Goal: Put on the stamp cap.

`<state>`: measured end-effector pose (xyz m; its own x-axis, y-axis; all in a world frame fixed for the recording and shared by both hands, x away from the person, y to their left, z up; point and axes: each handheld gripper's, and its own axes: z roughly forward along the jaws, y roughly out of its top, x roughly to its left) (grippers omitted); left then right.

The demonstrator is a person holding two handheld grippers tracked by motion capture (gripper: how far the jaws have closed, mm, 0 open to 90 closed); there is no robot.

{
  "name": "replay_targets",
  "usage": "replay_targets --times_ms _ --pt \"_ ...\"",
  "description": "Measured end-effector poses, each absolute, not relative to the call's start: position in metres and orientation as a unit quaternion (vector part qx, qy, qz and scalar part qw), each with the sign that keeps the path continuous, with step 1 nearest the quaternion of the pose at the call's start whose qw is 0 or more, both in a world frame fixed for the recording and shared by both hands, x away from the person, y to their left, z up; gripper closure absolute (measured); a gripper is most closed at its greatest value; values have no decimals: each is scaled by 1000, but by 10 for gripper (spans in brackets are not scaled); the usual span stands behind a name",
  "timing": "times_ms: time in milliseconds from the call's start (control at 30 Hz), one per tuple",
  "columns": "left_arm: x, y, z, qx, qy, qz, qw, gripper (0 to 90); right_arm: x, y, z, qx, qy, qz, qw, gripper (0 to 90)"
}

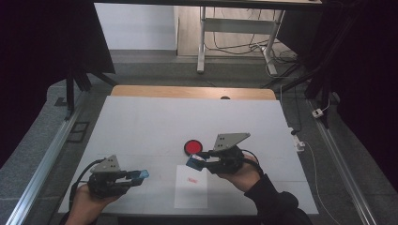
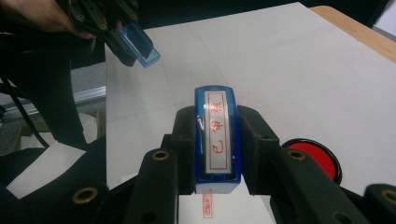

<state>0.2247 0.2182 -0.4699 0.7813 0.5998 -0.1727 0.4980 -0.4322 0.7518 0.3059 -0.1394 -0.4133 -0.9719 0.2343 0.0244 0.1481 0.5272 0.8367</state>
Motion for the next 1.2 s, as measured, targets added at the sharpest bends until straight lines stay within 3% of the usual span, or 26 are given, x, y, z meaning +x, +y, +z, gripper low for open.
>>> replay_targets --times_ms 1200 --pt "277 144 -465 865 181 -1 469 685 309 -144 -403 90 866 490 37 701"
